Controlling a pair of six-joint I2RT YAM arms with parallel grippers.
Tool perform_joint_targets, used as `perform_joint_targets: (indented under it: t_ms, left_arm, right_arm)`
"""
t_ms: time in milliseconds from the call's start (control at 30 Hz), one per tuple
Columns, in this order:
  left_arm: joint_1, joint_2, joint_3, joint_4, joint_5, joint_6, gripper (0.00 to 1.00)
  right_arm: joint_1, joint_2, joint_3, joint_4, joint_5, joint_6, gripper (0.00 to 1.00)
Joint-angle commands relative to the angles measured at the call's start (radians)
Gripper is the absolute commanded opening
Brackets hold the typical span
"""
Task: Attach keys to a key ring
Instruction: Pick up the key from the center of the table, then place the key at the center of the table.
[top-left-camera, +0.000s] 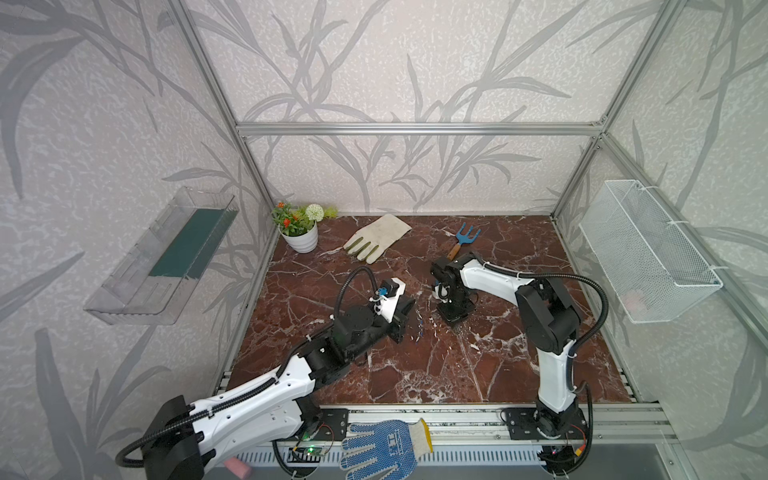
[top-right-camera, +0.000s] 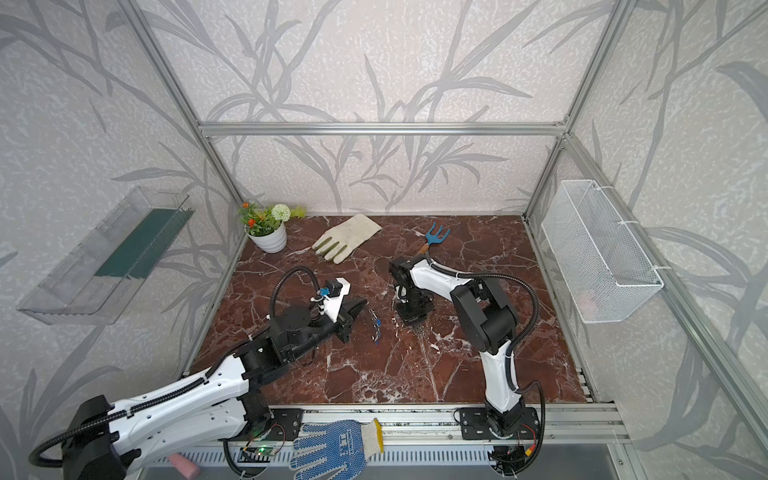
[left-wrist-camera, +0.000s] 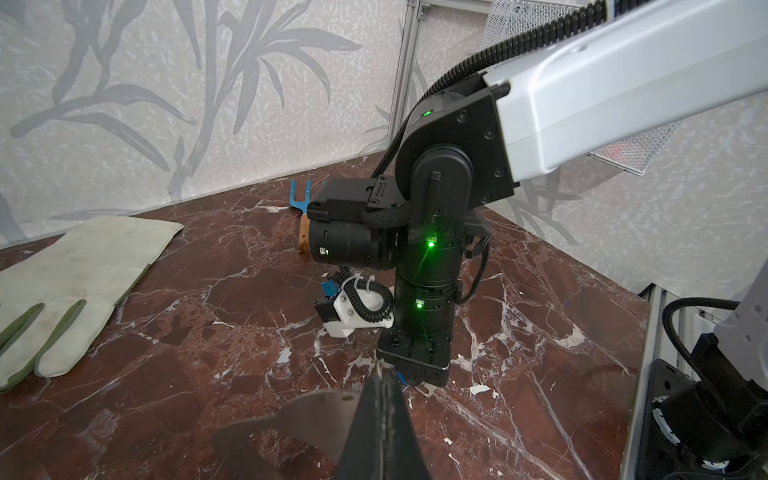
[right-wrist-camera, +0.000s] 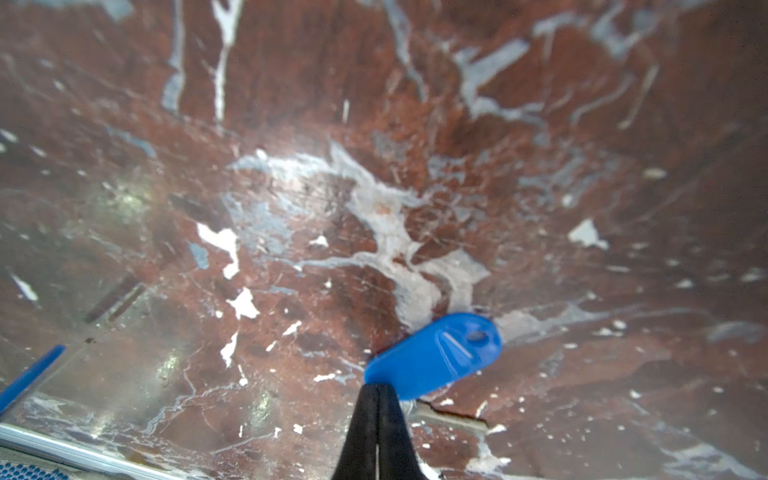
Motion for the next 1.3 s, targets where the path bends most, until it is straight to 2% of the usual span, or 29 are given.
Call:
perform_joint_targets:
  t_ms: [0, 367, 567, 933, 1267]
  left_arm:
    - [-0.004, -0.014, 0.021, 0.023, -0.008, 0.023, 0.0]
    - [-0.004, -0.012, 0.016, 0.035, -0.019, 0.02, 0.0]
    - [-0.005, -0.017, 0.013, 0.035, -0.024, 0.018, 0.0]
    - [-0.005, -0.017, 0.008, 0.043, -0.027, 0.019, 0.0]
    - [-0.005, -0.026, 0.001, 0.051, -0.029, 0.018, 0.0]
  right_arm:
    - [0.0, -0.057, -0.007, -0.001, 0.006, 0.005, 0.0]
    - [0.001, -0.39, -0.235, 0.172, 0.042, 0.047, 0.0]
    - [0.001, -0.477, -0.289, 0.166, 0.031, 0.049, 0.0]
    - [0.004, -0.524, -0.306, 0.0, -0.024, 0.06, 0.0]
    - [0.006, -0.452, -0.291, -0.093, -0.048, 0.038, 0.0]
